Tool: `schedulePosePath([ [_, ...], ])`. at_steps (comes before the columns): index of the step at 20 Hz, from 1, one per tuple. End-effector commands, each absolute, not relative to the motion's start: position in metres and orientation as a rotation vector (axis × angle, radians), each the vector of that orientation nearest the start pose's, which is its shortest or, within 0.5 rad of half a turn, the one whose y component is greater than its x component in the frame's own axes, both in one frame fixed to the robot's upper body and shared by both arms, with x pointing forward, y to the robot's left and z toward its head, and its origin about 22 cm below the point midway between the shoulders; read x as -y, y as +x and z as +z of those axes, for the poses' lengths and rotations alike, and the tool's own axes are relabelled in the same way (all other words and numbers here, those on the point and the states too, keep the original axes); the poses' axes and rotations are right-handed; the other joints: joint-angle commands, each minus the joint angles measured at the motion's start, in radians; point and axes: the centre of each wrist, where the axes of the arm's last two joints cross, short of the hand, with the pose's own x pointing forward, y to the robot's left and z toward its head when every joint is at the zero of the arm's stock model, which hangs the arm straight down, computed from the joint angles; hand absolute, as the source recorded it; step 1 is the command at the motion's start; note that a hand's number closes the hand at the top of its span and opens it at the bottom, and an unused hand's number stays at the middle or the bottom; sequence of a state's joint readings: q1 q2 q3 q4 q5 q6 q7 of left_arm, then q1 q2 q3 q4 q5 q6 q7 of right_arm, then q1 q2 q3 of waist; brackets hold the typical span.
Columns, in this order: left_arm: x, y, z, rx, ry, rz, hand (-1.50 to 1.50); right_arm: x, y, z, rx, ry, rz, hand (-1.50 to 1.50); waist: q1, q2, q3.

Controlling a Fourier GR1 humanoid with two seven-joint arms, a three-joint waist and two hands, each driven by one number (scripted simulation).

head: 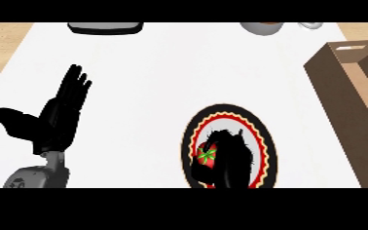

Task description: Pick the tomato from the plate and place it in the cardboard box

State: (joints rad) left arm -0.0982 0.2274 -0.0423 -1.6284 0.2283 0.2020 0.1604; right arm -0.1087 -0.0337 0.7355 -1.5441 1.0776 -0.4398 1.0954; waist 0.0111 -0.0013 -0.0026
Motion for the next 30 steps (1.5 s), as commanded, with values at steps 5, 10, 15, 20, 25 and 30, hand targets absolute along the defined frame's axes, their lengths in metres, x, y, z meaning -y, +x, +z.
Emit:
schedulePosePath([
  [5,-0.262,0.266,0.053,1.549,0.035,0.101,0.0,0.063,0.23,0.034,1.259,-0.918,1.148,1.5,0.012,0.003,0.001],
  [10,-0.266,0.269,0.058,1.55,0.084,0.121,0.0,0.063,0.24,0.089,1.395,-0.937,1.201,1.5,-0.009,0.0,0.002],
  [15,-0.247,0.264,0.057,1.551,0.089,0.118,0.0,0.047,0.201,0.119,1.462,-0.985,1.194,1.5,-0.014,-0.001,0.002],
  [20,-0.267,0.268,0.065,1.533,0.071,0.13,0.0,0.06,0.213,0.168,1.575,-1.053,0.797,1.5,-0.02,-0.003,0.003],
  [25,-0.257,0.264,0.053,1.526,0.075,0.126,0.0,0.083,0.221,0.212,1.549,-1.195,0.567,1.5,-0.02,-0.002,0.002],
  [30,-0.25,0.258,0.044,1.547,0.08,0.107,0.0,0.135,0.228,0.217,1.477,-1.279,0.481,1.5,-0.02,0.0,0.003],
])
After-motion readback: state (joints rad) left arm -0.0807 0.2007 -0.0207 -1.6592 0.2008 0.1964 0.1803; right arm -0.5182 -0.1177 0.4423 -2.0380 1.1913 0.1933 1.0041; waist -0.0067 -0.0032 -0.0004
